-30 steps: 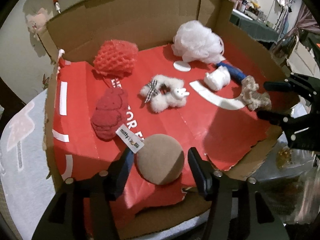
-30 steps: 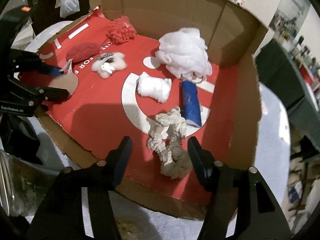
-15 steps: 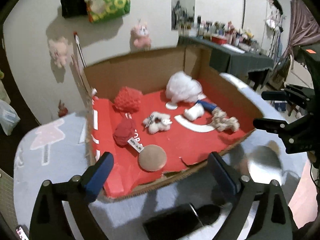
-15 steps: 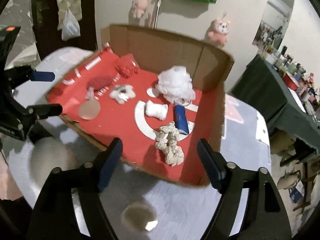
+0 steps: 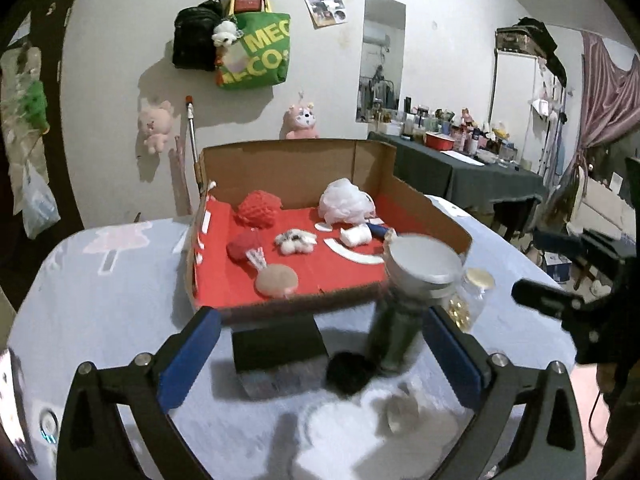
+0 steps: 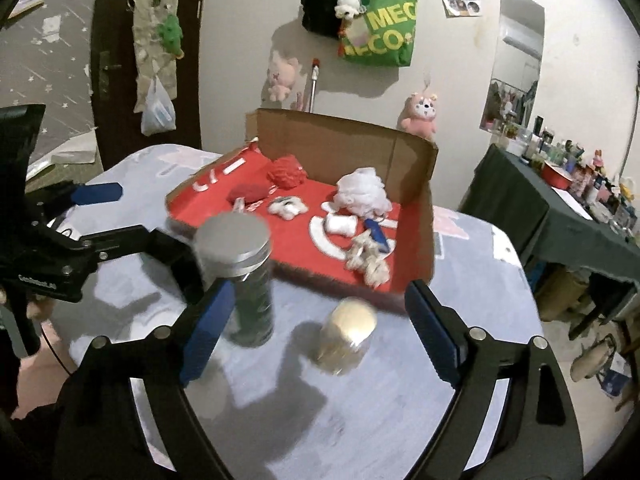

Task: Organize soft objects
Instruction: 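Withdraw both tools from the box back toward the table, then grasp the black pom-pom with the left tool while the right tool grasps the white cloth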

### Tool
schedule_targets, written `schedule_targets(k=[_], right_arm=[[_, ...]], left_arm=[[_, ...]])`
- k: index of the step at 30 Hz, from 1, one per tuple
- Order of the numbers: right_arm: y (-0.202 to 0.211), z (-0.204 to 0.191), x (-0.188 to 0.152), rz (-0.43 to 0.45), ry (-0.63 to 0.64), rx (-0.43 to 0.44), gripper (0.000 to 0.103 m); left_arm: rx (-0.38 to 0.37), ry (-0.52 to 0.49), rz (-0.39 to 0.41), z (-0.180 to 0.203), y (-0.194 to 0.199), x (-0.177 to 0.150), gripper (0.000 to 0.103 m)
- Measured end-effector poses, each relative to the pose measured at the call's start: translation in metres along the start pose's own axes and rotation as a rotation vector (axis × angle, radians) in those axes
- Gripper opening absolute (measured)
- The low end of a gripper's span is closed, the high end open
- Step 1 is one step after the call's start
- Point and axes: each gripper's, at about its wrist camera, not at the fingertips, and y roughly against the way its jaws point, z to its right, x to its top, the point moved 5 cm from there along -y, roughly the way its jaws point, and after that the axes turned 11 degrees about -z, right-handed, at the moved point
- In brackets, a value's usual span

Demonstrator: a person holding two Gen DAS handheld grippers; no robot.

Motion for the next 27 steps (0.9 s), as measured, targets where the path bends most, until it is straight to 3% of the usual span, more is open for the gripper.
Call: schedule_targets(k=[8, 16, 21, 27], right_arm=[[-0.009, -0.022, -0.05, 0.038, -0.042, 0.018, 0.088], [-0.044, -0.028, -0.073, -0.037, -0.091, 0.118, 0.088], [-0.056, -0.036, -0.076, -0.059, -0.073, 0.134, 0.088], [-0.07, -0.042, -0.076, -0.089, -0.053, 0.179, 0.088]], left_arm=[[-0.012, 0.086, -0.027, 0.001, -0.014, -0.045, 0.103], [0.009, 0.058, -0.051, 0.005, -0.027, -0.059, 0.101], [0.002, 0.051, -0.058, 0.004, -0.032, -0.06, 0.101], [-0.02, 0.04, -0.092, 0.003, -0.04, -0.06, 0.084]])
